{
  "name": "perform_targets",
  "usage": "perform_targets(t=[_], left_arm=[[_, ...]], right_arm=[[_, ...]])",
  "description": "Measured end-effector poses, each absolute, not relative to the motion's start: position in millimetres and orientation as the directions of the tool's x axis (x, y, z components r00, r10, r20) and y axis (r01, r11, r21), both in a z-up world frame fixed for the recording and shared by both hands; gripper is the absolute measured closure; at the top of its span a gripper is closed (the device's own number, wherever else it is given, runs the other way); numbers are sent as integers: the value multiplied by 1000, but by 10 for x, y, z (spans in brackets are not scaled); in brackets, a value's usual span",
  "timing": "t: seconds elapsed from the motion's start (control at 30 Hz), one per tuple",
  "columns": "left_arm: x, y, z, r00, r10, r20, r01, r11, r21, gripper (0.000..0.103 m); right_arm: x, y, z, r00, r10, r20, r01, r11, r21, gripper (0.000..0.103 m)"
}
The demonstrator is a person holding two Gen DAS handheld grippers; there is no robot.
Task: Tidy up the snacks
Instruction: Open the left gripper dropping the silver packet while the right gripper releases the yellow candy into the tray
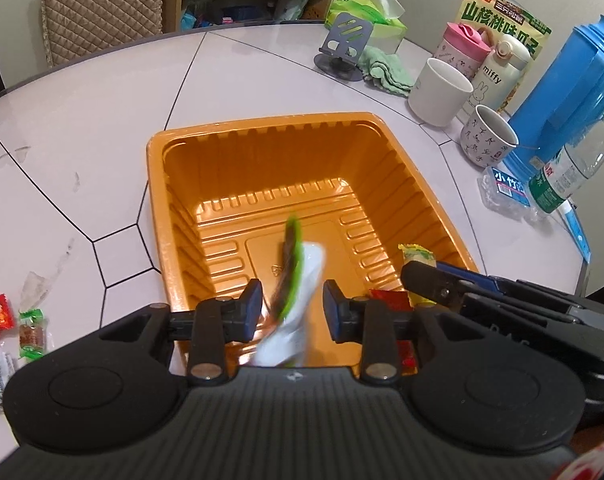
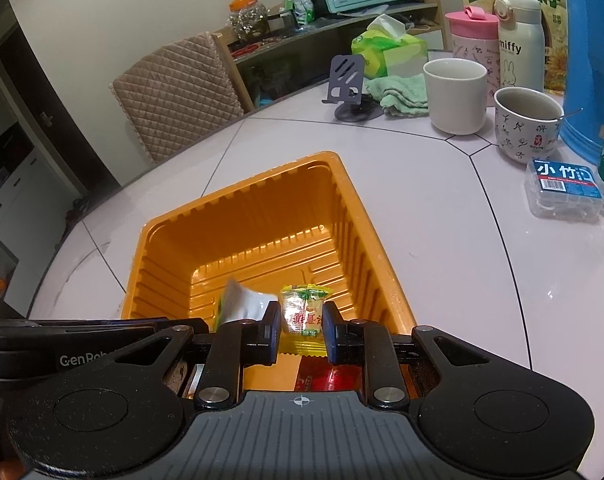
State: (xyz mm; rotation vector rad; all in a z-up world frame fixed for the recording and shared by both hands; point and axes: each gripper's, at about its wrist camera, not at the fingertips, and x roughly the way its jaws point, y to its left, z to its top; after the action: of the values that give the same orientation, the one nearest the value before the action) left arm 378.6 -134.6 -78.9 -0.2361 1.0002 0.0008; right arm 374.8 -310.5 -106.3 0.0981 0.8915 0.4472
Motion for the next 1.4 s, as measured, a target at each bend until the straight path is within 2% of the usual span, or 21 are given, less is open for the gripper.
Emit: perform_targets(t=[0.57, 0.6, 0.67, 0.7, 0.73, 1.4], left_arm=[[3603, -1270, -674, 563, -84, -822, -98, 981, -167, 73], [3587, -1265, -662, 565, -82, -821, -100, 981, -167, 72], [3556, -1254, -642, 569, -84, -818, -99, 981, -169, 71], [3535, -1247, -630, 571, -83, -816, -100, 980, -170, 70], [3514, -1239, -620, 573, -83, -816, -101, 980, -170, 68], [2733, -873, -380, 614, -112, -781, -82, 976, -204, 65]], right_arm=[[3692, -3002, -1038, 531, 458, -713, -367, 883, 293, 80], [3697, -3003, -1036, 530, 463, -711, -363, 881, 303, 78], [3702, -3018, -1033, 530, 475, -702, -356, 876, 324, 62], [3684, -3023, -1015, 536, 476, -697, -356, 876, 325, 50], [3662, -3031, -993, 550, 473, -688, -356, 878, 319, 46], [2976, -3126, -829, 572, 441, -691, -317, 897, 309, 45]])
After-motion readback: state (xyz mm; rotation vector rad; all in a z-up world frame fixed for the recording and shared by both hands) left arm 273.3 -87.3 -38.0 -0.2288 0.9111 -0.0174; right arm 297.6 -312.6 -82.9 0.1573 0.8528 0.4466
